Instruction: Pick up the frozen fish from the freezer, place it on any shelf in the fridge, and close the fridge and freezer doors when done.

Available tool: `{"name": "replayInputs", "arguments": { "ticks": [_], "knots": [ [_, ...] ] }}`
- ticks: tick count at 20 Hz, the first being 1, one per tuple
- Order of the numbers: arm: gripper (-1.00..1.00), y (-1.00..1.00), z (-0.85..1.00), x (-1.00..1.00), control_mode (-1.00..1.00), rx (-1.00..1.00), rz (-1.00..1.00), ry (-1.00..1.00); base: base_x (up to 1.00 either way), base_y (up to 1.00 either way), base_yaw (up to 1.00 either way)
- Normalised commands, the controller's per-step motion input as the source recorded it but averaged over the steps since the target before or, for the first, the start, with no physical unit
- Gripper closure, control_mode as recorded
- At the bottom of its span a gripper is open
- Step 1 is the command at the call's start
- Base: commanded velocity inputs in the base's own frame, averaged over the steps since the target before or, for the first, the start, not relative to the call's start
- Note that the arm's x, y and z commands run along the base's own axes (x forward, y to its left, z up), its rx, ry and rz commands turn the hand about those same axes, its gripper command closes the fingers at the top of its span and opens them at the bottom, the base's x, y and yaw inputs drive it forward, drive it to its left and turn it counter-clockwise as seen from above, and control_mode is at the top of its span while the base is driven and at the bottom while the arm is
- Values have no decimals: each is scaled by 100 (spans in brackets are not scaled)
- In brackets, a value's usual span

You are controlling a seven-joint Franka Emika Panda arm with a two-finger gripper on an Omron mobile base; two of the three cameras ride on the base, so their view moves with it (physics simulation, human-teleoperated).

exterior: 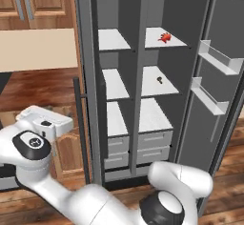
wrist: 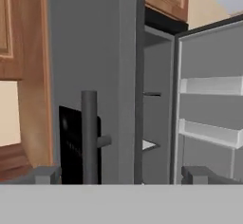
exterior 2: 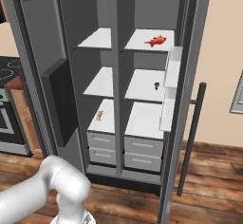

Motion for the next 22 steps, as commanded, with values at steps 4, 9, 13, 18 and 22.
{"name": "replayInputs", "arguments": {
  "ticks": [4, 9, 13, 18, 22],
  "knots": [
    [-100, 18, -34, 61, -100, 0, -14, 0, 0, 0, 0],
    [-100, 5, -47, 67, -100, 0, -3, 0, 0, 0, 0],
    [-100, 0, -40, 63, -100, 0, 9, -1, 0, 0, 0],
    [-100, 0, -20, 68, -100, 0, 4, 0, 0, 0, 0],
    [-100, 0, -10, 52, -100, 0, 0, 0, 0, 0, 0]
  ]
}}
